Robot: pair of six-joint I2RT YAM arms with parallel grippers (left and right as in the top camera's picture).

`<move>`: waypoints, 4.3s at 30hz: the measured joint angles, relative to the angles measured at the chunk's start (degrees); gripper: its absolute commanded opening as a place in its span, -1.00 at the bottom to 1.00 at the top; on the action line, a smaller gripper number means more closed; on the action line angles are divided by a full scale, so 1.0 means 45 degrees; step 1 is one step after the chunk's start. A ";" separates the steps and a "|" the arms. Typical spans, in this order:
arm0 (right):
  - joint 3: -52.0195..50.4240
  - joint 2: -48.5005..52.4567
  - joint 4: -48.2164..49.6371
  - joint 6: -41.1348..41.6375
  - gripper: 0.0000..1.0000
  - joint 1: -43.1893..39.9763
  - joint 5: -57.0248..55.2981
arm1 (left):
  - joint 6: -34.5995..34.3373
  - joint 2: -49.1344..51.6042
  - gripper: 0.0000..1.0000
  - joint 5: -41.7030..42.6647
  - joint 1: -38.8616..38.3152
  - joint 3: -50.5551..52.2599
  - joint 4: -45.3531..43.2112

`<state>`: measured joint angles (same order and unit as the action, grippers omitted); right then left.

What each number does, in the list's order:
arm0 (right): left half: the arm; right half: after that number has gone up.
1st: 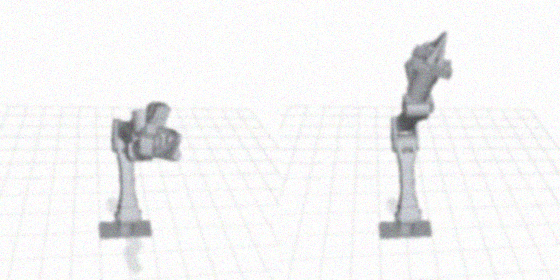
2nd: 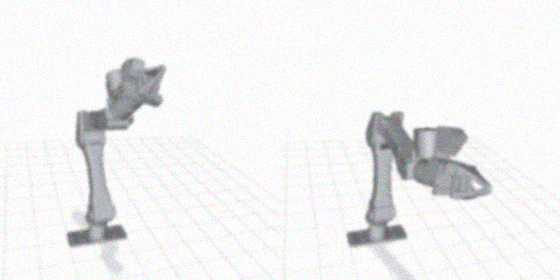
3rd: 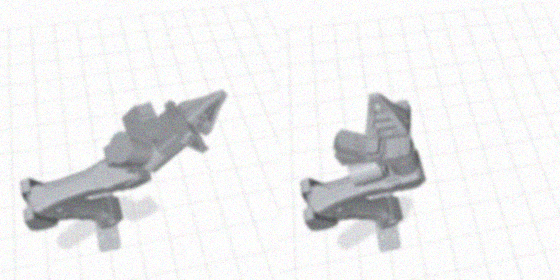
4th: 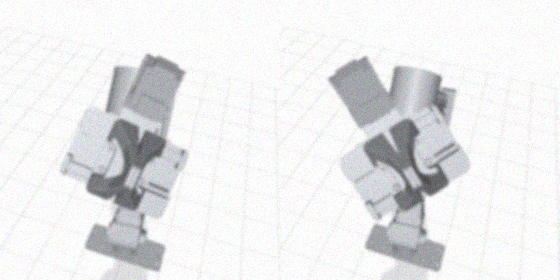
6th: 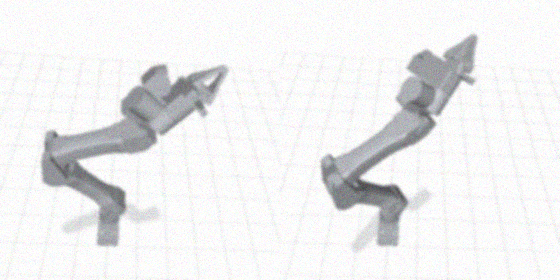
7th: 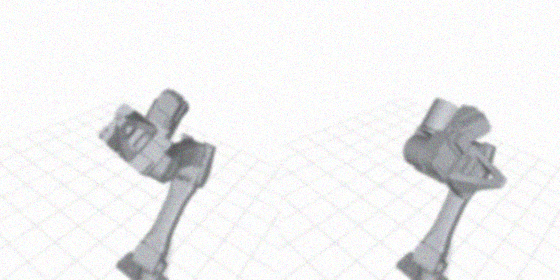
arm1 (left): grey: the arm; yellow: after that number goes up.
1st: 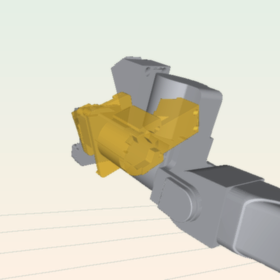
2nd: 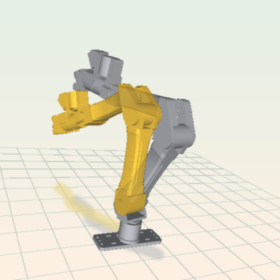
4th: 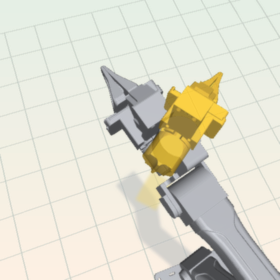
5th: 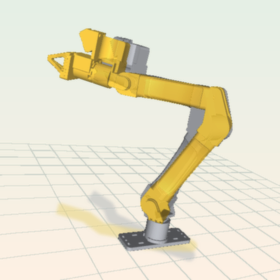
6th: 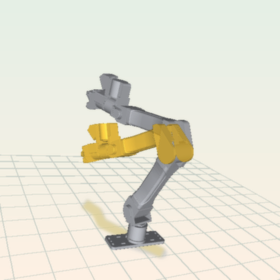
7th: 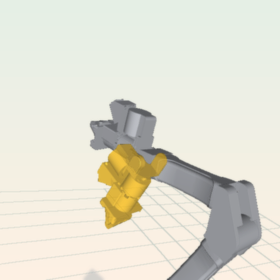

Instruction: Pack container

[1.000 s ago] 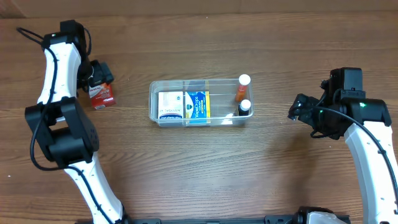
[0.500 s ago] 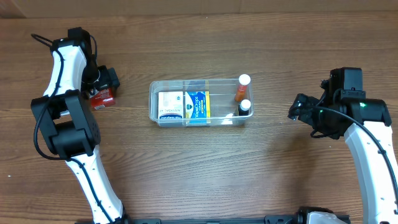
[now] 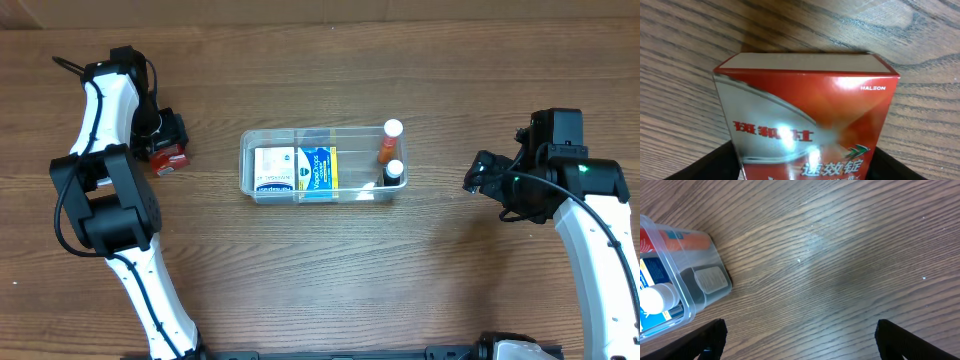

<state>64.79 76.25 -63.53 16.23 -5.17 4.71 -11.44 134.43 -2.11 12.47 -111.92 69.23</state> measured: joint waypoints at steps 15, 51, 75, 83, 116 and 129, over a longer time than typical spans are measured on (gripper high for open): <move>0.0000 0.0000 -0.0005 0.0000 0.94 0.0000 -0.0005 | 0.0024 0.0000 0.96 0.0000 0.0000 0.0000 0.0248; 0.0000 0.0000 -0.0029 -0.0005 0.95 0.0000 0.0000 | -0.0748 -0.6703 0.38 0.0005 -0.6392 -0.1141 0.2195; 0.0000 0.0005 -0.0029 -0.0005 0.95 0.0000 0.0185 | -0.5061 -0.1914 0.77 0.1632 -1.0778 -0.1127 0.0991; 0.0000 0.0000 -0.0034 -0.0005 0.95 0.0000 0.0189 | -0.5066 -0.1914 0.67 0.1671 -1.0778 -0.1127 0.0991; 0.4167 0.2623 0.4473 -0.2482 1.00 0.1919 -0.1200 | -0.1239 -0.6999 1.00 -0.0942 -0.1987 -0.1209 -0.0588; 0.4119 -0.0811 0.3230 -0.2103 1.00 0.1919 -0.1433 | -0.0384 -0.7742 1.00 -0.0617 -0.1928 -0.0952 0.0855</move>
<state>83.33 72.60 -48.99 6.76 3.46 -1.74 -13.17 99.59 -4.89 3.79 -116.20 73.08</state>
